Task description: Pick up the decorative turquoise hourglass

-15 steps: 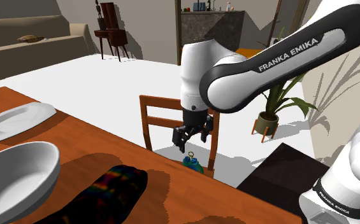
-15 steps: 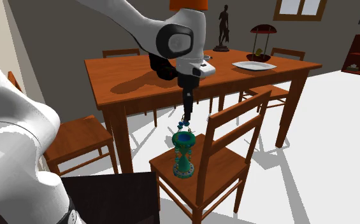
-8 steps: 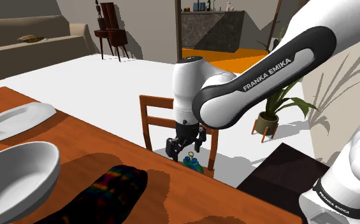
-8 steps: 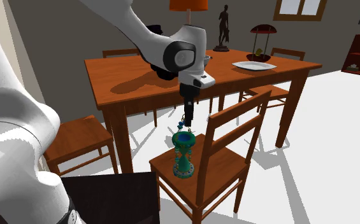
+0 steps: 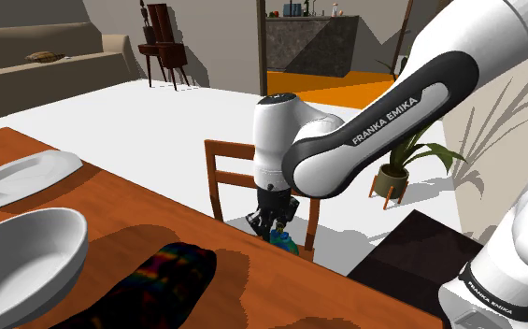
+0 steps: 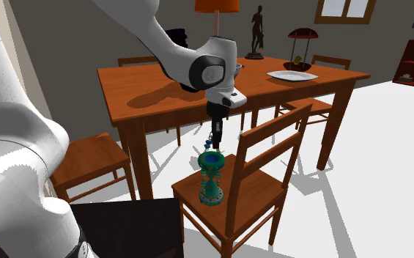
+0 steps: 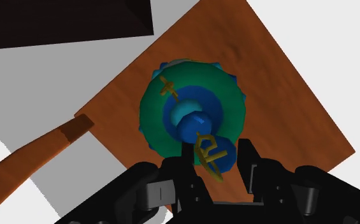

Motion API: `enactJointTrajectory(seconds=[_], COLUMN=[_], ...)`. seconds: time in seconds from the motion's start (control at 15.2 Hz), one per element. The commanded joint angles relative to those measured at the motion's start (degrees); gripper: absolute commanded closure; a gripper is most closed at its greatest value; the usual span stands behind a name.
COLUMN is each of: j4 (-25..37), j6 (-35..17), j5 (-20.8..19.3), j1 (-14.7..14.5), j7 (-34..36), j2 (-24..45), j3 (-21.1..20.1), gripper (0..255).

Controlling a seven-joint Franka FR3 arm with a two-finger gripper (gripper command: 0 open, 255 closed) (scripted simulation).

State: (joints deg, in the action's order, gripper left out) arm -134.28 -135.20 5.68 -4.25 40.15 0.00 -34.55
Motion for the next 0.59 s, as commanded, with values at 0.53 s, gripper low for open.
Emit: enactJointTrajectory(seconds=[0.53], j4=[0.8], j6=[2.4], j5=[1.2], j1=[0.0], j7=[-0.8], j2=[-1.8], j3=[0.1], gripper=[255])
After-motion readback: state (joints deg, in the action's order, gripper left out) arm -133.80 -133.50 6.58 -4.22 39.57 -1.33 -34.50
